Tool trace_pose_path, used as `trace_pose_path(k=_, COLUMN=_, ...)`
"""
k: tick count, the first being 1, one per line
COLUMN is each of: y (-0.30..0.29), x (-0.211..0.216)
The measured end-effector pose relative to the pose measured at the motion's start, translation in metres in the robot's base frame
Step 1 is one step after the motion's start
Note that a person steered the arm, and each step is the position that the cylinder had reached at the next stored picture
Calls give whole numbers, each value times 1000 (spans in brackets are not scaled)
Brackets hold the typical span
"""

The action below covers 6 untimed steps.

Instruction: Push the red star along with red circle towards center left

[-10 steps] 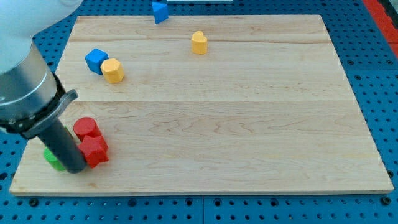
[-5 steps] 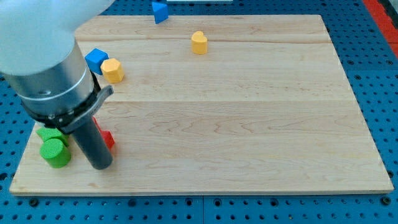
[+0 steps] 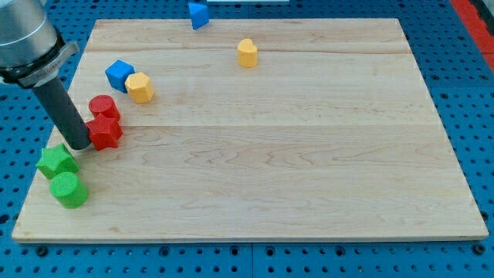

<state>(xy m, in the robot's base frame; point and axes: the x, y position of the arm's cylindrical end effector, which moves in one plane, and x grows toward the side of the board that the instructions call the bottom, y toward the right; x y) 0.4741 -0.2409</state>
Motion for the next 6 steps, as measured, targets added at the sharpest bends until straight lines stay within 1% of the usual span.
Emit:
trace_pose_path(k=1, y=0, x=-2)
trace_pose_path(k=2, y=-5, x=9)
trace_pose_path(k=3, y=26, x=15)
trace_pose_path(k=4, y=31, x=1)
trace_pose_path(k=5, y=15, x=-26)
trace_pose_path(k=6, y=7, x=-38)
